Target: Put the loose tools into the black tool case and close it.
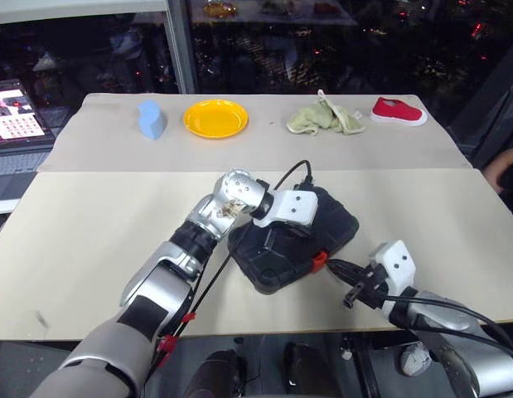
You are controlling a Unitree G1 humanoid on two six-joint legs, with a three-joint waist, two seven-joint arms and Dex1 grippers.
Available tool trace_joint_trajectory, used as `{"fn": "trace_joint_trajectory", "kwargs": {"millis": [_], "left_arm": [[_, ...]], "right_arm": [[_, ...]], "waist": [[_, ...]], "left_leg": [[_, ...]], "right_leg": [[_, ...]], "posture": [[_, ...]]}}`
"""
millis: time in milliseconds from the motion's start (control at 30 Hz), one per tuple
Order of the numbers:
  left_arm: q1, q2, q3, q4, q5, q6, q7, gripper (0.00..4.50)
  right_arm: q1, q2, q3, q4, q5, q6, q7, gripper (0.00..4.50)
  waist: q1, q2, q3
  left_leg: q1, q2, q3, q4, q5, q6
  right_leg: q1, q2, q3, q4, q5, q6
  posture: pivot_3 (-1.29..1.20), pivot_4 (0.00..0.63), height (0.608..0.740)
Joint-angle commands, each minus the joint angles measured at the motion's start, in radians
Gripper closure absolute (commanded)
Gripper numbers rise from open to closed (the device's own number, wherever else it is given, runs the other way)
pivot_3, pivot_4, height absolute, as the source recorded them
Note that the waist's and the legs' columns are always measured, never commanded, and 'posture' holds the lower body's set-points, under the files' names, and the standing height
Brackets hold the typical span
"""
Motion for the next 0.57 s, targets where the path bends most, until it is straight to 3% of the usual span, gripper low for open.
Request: {"fn": "trace_joint_trajectory", "kwargs": {"millis": [33,167,367,467,567], "left_arm": [[0.073,0.088,0.038,-0.05,-0.03,0.152,-0.044,3.65],[0.181,0.265,0.146,-0.227,-0.131,0.315,-0.106,2.25],[0.406,0.606,0.324,-0.522,-0.327,0.553,-0.227,0.13],[0.506,0.725,0.421,-0.621,-0.417,0.651,-0.248,0.02],[0.552,0.745,0.512,-0.665,-0.49,0.711,-0.189,0.02]], "right_arm": [[0.012,-0.066,-0.134,-0.059,0.098,0.012,0.075,3.41],[-0.001,-0.187,-0.305,-0.011,0.223,0.035,0.208,2.11],[0.047,-0.367,-0.508,0.095,0.372,0.084,0.468,0.02],[0.062,-0.42,-0.558,0.146,0.397,0.093,0.558,0.0],[0.012,-0.442,-0.579,0.208,0.435,0.12,0.562,0.0]], "waist": [[-0.003,0.0,0.0],[-0.012,0.0,0.0],[-0.021,0.003,0.001],[-0.008,0.003,0.004],[0.005,0.002,0.006]], "left_leg": [[0.0,0.0,0.0,0.0,0.0,0.0],[0.0,0.0,0.0,-0.003,0.0,0.0],[0.001,0.004,-0.001,-0.007,0.0,-0.003],[0.0,0.003,-0.002,-0.007,-0.001,-0.003],[-0.003,0.002,-0.002,-0.006,-0.001,-0.002]], "right_leg": [[-0.001,0.001,0.0,0.0,0.0,0.0],[-0.003,0.001,0.0,0.001,0.004,-0.007],[-0.003,0.003,0.0,0.001,0.002,-0.013],[-0.004,0.002,-0.001,0.0,0.002,-0.013],[-0.005,-0.001,-0.002,-0.001,0.002,-0.013]], "posture": [[0.0,0.15,0.74],[0.0,0.15,0.74],[0.0,0.15,0.74],[0.0,0.15,0.74],[0.0,0.15,0.74]]}}
